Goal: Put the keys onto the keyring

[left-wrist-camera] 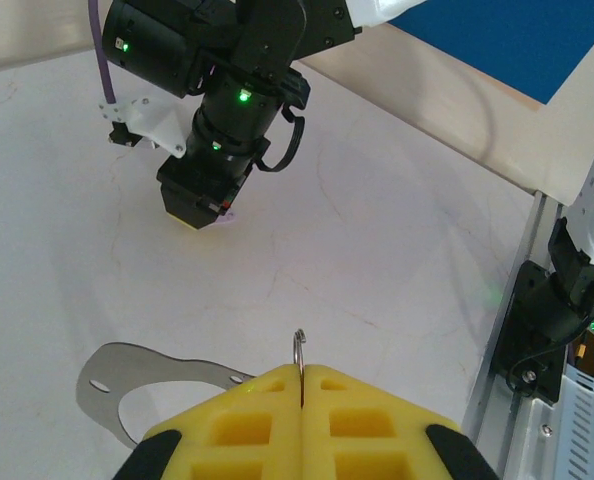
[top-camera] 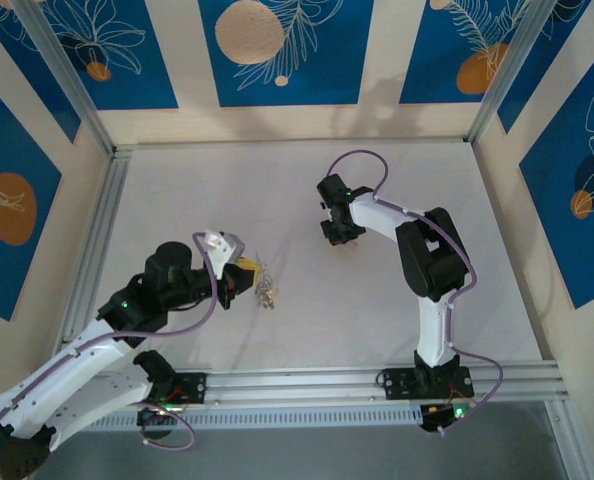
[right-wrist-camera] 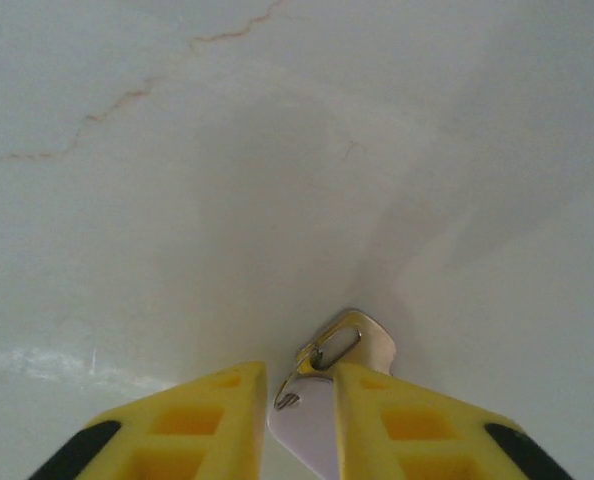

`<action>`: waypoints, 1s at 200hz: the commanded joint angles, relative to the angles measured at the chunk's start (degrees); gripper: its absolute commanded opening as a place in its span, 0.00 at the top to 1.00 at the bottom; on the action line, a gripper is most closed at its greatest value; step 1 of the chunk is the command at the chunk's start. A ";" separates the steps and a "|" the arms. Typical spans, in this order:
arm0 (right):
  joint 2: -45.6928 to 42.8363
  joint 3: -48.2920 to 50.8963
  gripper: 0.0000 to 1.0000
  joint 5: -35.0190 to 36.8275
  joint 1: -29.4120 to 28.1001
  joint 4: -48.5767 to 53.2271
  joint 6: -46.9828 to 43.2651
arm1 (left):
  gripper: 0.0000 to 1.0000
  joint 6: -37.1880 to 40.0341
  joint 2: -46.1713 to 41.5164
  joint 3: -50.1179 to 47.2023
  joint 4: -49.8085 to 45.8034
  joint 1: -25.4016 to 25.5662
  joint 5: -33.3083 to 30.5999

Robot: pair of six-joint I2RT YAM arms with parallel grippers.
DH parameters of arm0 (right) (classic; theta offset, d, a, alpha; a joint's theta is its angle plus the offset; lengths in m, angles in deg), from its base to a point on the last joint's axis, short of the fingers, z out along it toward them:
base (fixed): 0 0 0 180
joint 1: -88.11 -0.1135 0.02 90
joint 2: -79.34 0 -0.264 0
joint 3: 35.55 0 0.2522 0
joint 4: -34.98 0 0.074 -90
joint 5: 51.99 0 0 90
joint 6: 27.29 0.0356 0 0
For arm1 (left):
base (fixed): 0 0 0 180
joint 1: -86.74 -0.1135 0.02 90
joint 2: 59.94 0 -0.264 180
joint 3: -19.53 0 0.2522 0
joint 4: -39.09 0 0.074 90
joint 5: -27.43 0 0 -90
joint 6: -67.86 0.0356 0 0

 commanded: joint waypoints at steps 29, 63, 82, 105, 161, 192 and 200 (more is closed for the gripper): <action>0.62 -0.30 0.90 -0.79 0.12 1.14 -0.42 | 1.00 -0.63 -1.65 0.04 3.45 -0.82 1.14; -1.66 0.81 1.00 -2.20 0.65 0.89 -0.40 | 1.00 -0.31 -1.84 0.01 3.43 -0.83 1.38; -4.77 2.10 1.00 -2.23 0.66 0.58 -0.70 | 1.00 -0.07 -1.80 -0.06 3.29 -0.80 1.44; -9.85 4.74 1.00 -2.84 0.01 -0.59 -2.20 | 1.00 0.35 -1.83 0.04 3.30 -0.86 1.52; -29.91 15.88 1.00 -6.66 -7.32 -9.74 -11.94 | 1.00 2.79 -1.80 0.60 4.58 -0.86 5.72; -41.88 21.62 1.00 -16.70 -9.80 -14.31 -14.63 | 1.00 6.05 -4.18 3.34 1.40 -0.79 6.10; -45.55 23.41 1.00 -20.35 -10.53 -15.98 -15.35 | 1.00 7.07 -4.62 4.37 0.06 -0.74 6.61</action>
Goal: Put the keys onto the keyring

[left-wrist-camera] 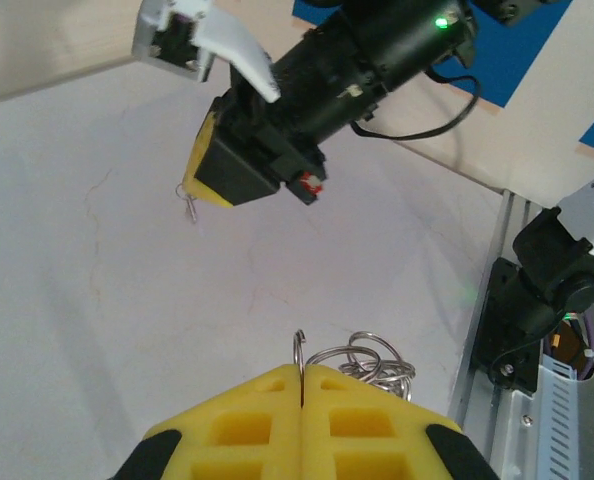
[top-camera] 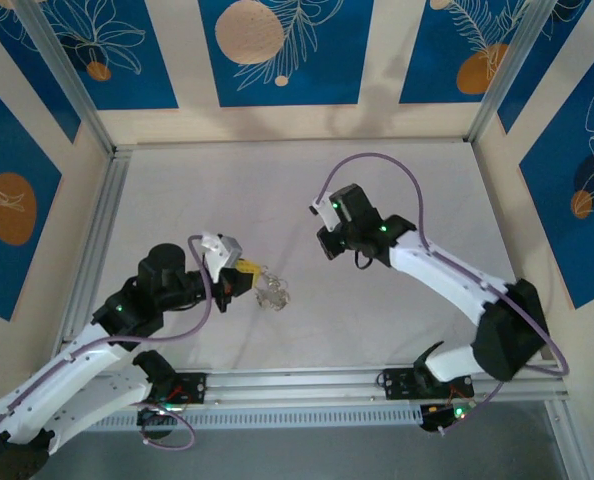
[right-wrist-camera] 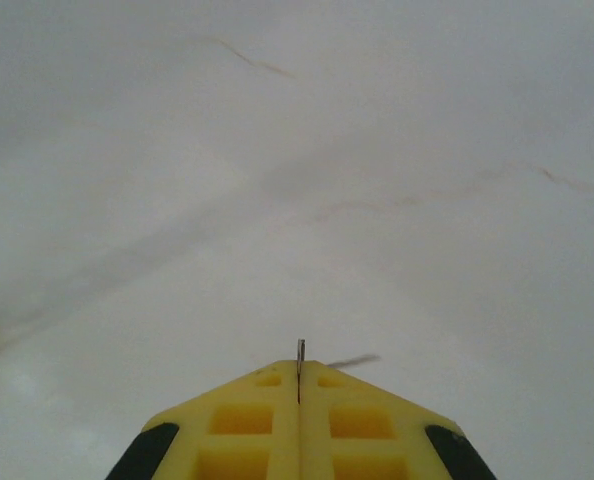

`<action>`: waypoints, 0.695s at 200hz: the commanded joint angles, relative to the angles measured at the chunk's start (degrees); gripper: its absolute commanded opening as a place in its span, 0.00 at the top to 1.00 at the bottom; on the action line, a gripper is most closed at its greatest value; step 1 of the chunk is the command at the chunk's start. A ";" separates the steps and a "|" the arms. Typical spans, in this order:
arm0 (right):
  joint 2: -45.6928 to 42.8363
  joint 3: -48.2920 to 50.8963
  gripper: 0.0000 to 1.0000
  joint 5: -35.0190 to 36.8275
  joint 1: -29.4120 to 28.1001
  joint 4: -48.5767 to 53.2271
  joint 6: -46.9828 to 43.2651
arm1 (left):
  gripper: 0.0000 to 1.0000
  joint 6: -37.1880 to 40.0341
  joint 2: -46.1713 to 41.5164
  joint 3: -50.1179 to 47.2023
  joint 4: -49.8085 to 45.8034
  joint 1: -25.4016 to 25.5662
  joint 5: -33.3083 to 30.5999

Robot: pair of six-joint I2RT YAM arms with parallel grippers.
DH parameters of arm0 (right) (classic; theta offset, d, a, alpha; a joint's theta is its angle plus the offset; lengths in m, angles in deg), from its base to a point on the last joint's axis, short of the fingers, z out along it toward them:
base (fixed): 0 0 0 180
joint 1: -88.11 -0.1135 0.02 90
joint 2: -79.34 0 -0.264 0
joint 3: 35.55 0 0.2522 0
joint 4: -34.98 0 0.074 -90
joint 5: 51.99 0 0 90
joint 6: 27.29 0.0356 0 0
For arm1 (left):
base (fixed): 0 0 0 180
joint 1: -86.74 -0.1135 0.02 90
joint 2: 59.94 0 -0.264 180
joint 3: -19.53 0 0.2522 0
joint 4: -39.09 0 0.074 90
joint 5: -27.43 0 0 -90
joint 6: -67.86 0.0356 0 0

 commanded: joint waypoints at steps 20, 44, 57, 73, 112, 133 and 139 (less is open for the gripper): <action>-15.90 6.09 1.00 -14.88 -2.95 -7.23 -5.13 | 1.00 5.90 -2.81 6.07 -2.63 -0.50 4.39; -20.37 3.01 1.00 -22.06 -3.49 -3.53 -4.55 | 1.00 8.23 -2.41 8.91 -4.78 -0.41 9.79; -22.45 2.18 1.00 -26.66 -3.94 -3.50 -4.14 | 1.00 10.06 -2.75 9.85 -5.78 -0.37 12.57; -24.86 2.04 1.00 -32.50 -4.21 -3.87 -3.31 | 1.00 13.23 -3.11 11.39 -8.54 -0.38 14.73; -27.73 2.74 1.00 -43.56 -4.27 -5.24 -1.91 | 1.00 17.17 0.42 14.70 -11.27 -0.43 19.75; -27.59 2.35 1.00 -48.67 -4.30 -3.86 -1.69 | 1.00 17.05 2.57 15.30 -9.64 -0.37 22.43; -27.45 2.17 1.00 -49.98 -4.42 -3.16 -1.81 | 1.00 17.09 2.93 15.30 -9.18 -0.44 23.01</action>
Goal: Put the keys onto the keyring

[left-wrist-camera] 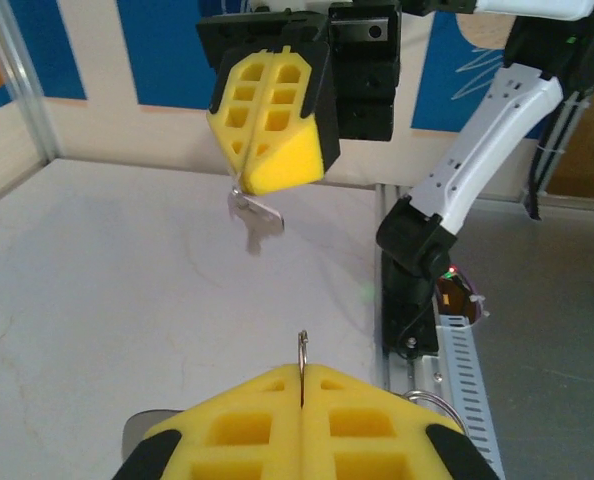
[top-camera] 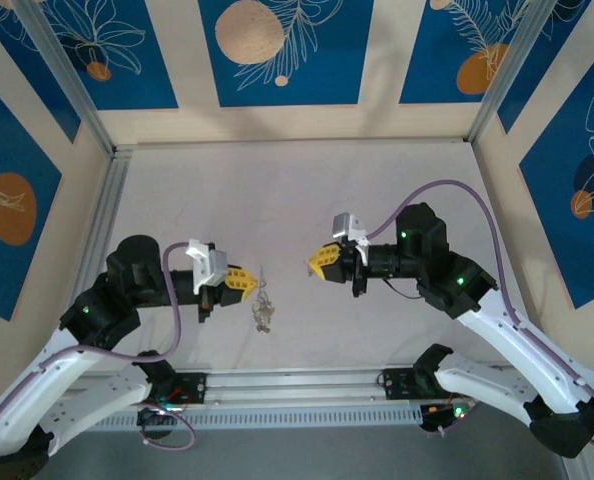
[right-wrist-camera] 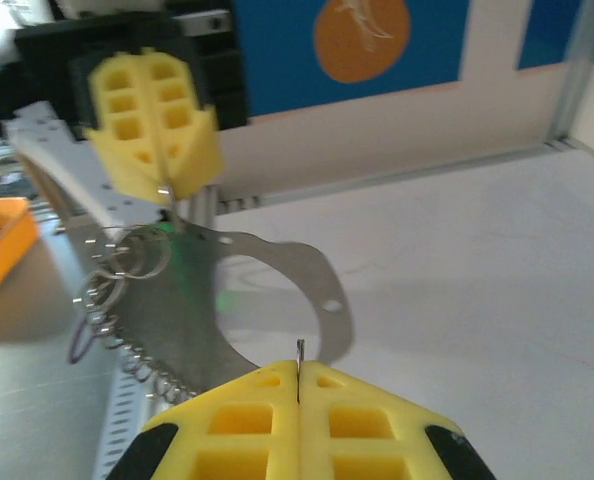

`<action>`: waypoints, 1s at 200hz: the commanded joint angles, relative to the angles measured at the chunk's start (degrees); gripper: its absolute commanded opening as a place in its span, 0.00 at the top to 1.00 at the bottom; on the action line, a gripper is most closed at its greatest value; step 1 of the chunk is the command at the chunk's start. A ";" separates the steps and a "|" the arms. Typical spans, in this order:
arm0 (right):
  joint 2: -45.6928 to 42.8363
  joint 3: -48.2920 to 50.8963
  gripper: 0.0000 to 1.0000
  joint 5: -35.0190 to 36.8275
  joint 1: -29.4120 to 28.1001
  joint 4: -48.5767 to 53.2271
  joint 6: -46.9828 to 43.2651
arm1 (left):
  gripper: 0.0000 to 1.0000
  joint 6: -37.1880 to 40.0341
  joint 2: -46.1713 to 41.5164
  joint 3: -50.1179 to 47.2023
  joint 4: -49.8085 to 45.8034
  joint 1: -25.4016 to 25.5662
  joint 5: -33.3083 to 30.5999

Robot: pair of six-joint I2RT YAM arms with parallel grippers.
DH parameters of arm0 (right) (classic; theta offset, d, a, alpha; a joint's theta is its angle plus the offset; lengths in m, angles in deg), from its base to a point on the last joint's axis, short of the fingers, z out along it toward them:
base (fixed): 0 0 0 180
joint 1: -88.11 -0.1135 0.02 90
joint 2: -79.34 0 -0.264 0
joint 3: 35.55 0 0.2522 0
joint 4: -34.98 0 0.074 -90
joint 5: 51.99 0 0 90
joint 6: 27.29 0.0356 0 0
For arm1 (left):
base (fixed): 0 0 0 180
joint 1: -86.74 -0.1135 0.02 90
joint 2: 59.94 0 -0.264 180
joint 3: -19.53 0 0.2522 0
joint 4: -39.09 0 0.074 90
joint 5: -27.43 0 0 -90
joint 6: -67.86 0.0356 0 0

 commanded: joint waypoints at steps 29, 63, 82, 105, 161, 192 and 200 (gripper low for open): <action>-0.02 -0.98 1.00 -13.83 -1.09 1.73 1.56 | 1.00 2.38 2.51 1.90 2.22 -0.37 8.67; 2.16 -1.41 1.00 -14.48 -2.36 0.27 2.94 | 1.00 1.95 2.76 1.84 3.23 -0.43 10.62; 3.80 -1.89 1.00 -14.37 -3.41 0.02 3.30 | 1.00 1.76 2.52 1.64 3.87 -0.38 10.91; 5.22 -2.64 1.00 -13.54 -5.09 -0.15 3.25 | 1.00 1.76 2.55 1.55 3.81 -0.42 11.47; 7.24 -4.39 1.00 -10.18 -8.48 -0.60 2.56 | 1.00 1.45 2.66 1.37 4.14 -0.38 12.02; 8.55 -5.02 1.00 -7.26 -9.68 -0.61 2.03 | 1.00 1.32 2.79 1.38 4.32 -0.36 12.10; 8.69 -5.15 1.00 -6.77 -10.04 -0.60 1.86 | 1.00 1.32 2.90 1.36 4.33 -0.36 12.02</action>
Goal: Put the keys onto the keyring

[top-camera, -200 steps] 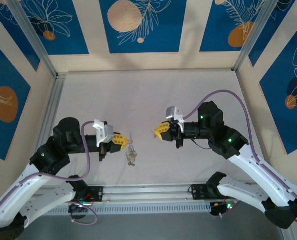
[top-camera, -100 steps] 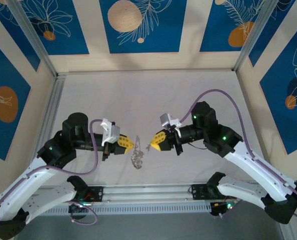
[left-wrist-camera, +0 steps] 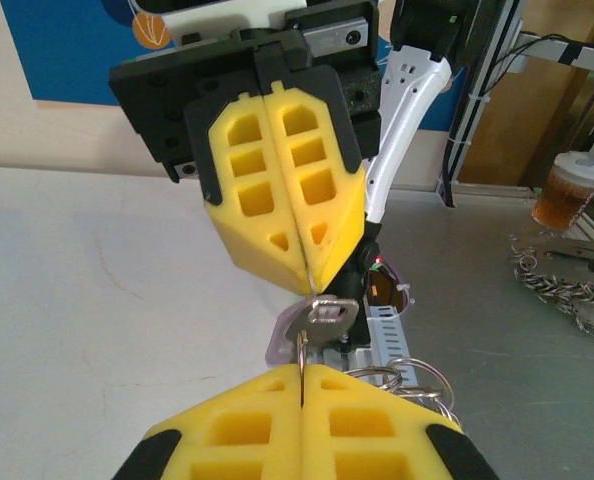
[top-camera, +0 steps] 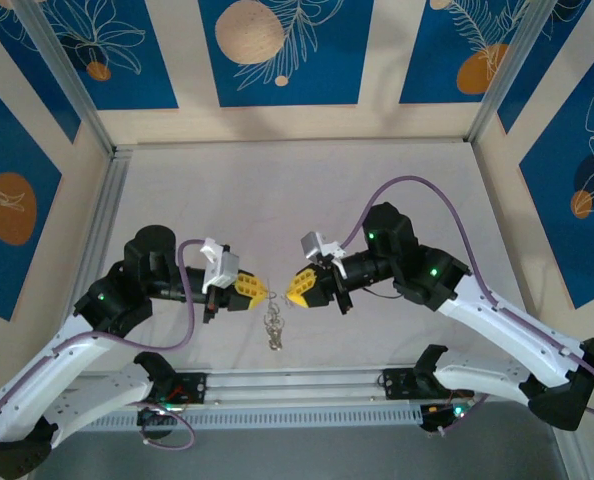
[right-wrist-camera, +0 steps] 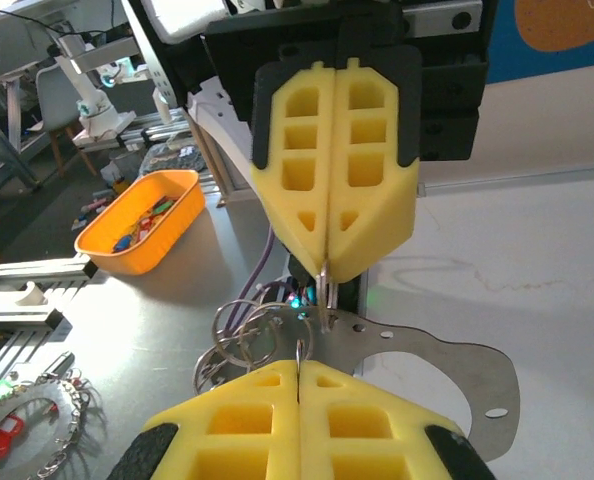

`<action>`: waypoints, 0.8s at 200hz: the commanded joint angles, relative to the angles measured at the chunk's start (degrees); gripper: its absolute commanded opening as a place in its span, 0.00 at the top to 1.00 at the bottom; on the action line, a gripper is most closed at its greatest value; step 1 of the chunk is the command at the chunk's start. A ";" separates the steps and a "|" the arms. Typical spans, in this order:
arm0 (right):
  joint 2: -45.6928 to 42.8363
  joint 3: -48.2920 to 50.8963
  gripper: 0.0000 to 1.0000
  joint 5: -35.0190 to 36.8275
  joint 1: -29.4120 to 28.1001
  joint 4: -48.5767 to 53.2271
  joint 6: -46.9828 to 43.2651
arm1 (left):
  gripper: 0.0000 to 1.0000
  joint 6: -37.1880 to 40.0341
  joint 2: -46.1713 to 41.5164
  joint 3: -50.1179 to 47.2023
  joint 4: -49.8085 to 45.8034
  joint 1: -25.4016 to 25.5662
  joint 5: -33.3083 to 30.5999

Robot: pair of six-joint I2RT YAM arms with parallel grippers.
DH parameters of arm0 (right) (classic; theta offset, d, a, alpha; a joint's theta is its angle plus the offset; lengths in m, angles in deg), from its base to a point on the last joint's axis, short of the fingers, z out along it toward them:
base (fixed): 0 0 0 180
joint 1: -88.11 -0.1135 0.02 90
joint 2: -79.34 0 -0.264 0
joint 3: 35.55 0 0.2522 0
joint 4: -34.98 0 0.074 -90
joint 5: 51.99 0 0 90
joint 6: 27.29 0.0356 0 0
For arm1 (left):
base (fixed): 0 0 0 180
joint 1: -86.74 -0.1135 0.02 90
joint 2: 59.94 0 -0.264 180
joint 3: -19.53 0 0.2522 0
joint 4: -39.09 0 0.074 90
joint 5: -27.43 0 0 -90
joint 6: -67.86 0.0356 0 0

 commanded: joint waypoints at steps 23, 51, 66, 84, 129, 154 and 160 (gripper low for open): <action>0.76 -2.20 1.00 4.26 -2.16 -0.28 -0.89 | 1.00 0.60 -0.42 0.94 3.53 -0.39 2.37; 0.74 -2.11 1.00 5.35 -2.22 -0.92 -0.89 | 1.00 0.50 -0.38 0.93 3.71 -0.37 2.48; 0.83 -2.11 1.00 5.07 -2.58 -1.45 -0.90 | 1.00 0.60 -0.34 0.90 3.57 -0.39 2.27; 0.46 -2.28 1.00 5.42 -2.65 -1.44 -0.93 | 1.00 0.49 -0.53 0.78 3.61 -0.44 2.23; -0.69 -2.76 1.00 6.88 -2.69 -0.81 -1.17 | 1.00 0.60 -0.50 0.79 3.48 -0.37 2.32; -1.51 -2.96 1.00 7.05 -2.73 -0.73 -1.06 | 1.00 0.60 -0.76 0.75 3.53 -0.37 1.91; -1.69 -3.07 1.00 6.94 -2.73 -0.59 -1.15 | 1.00 0.60 -0.77 0.72 3.55 -0.41 1.88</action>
